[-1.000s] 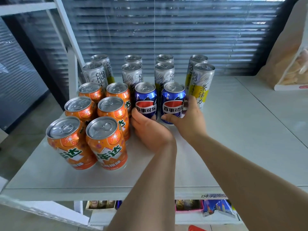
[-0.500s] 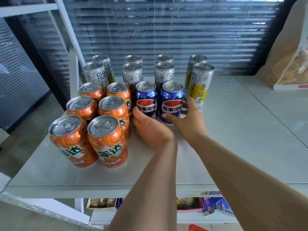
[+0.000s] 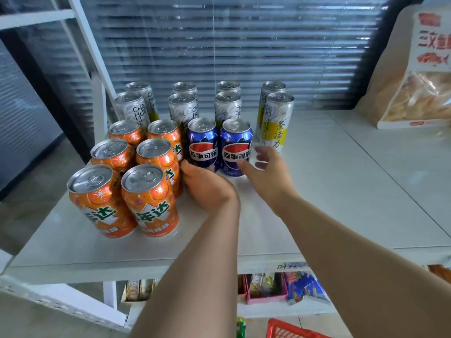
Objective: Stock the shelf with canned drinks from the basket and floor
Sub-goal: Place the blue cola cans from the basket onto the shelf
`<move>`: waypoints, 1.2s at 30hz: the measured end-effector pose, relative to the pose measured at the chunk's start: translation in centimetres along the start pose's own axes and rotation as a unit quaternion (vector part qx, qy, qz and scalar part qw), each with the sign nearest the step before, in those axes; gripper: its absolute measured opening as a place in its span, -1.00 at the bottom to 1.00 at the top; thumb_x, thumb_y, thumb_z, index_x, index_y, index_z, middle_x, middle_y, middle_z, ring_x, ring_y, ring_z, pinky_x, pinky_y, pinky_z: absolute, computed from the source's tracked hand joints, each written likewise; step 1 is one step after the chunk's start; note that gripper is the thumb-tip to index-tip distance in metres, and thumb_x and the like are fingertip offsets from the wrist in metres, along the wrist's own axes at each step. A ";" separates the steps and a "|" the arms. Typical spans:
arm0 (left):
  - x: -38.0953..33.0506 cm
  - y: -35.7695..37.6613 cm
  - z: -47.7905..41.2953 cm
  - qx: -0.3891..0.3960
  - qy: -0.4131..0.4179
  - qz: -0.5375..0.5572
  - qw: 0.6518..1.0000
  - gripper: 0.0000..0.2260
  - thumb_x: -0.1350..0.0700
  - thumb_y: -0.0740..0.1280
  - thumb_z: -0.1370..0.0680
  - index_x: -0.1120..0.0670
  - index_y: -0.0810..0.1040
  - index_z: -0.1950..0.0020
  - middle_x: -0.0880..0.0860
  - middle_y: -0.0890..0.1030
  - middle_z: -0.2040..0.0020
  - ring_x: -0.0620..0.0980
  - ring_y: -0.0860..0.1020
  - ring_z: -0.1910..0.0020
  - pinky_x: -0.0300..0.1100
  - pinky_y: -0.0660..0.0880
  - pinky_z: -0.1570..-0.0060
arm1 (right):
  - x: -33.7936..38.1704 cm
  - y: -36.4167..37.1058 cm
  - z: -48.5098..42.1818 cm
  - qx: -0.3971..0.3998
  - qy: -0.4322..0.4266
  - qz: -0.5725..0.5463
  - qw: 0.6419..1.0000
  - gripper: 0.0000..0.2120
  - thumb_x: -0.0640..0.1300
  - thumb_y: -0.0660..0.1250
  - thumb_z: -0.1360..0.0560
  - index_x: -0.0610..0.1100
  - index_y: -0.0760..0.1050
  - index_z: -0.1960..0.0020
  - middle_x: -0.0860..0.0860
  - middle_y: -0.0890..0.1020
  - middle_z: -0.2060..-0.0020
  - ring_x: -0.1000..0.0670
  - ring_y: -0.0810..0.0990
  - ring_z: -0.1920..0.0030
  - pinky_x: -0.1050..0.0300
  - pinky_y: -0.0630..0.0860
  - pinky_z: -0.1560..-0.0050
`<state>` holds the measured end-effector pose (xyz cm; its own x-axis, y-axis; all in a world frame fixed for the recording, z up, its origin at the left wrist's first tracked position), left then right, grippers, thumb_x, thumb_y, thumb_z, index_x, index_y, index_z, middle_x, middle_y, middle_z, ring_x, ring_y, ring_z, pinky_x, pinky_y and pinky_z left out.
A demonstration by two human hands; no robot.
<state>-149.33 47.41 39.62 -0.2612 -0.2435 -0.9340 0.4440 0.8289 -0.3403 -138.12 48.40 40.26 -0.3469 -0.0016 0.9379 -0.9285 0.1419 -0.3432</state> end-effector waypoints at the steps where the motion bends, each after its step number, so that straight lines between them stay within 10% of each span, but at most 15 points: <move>1: -0.1 -0.2 0.0 0.015 -0.013 -0.005 1.000 -0.71 0.06 0.09 -0.64 0.16 0.46 -0.24 0.10 0.56 -0.14 0.05 0.56 -0.02 -0.23 0.39 0.12 | 0.0 -0.4 0.3 -0.005 0.008 -0.003 1.000 -0.51 -0.01 0.43 -0.49 -0.12 0.42 -0.35 -0.02 0.56 -0.13 -0.01 0.56 -0.10 0.07 0.52 -0.12; 7: -1.3 -2.2 4.6 0.121 -0.004 -0.013 0.993 -0.73 0.16 0.22 -0.60 0.21 0.38 -0.28 0.16 0.51 -0.26 0.11 0.46 -0.23 -0.21 0.27 -0.06 | -0.1 -4.4 2.9 -0.060 0.041 -0.045 0.996 -0.86 -0.04 0.27 -0.55 -0.06 0.51 -0.05 0.00 0.63 0.20 -0.13 0.65 0.05 -0.13 0.60 -0.04; 19: -2.8 -8.6 19.6 0.161 0.187 -0.010 0.969 -0.81 0.10 0.22 -0.60 0.16 0.46 -0.15 0.05 0.56 -0.05 -0.03 0.48 0.09 -0.35 0.22 0.21 | -3.4 -18.3 15.1 -0.067 0.017 -0.067 0.995 -0.80 -0.06 0.21 -0.60 -0.04 0.53 0.15 0.00 0.63 0.30 -0.04 0.58 0.24 0.04 0.48 0.19; 36: 16.6 -7.3 43.8 0.319 0.061 -0.154 0.933 -0.78 0.03 0.24 -0.60 0.18 0.46 -0.08 0.10 0.57 -0.04 0.03 0.49 0.07 -0.22 0.27 0.19 | -27.9 -32.1 31.6 -0.053 0.212 0.005 0.976 -0.68 0.00 0.22 -0.56 -0.22 0.56 0.16 -0.11 0.65 0.34 -0.10 0.57 0.29 -0.10 0.50 0.21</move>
<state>-119.32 15.27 21.88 -0.5397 -0.3298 -0.7746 0.7409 0.2510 -0.6230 -102.82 12.62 23.47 -0.2490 0.4071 0.8788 -0.8983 0.2422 -0.3667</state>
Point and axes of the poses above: each hand's wrist, its own z-axis away from the middle knuckle, its own y-axis out of the palm, x = y × z, the point moved 2 cm from there along -z, towards the middle knuckle
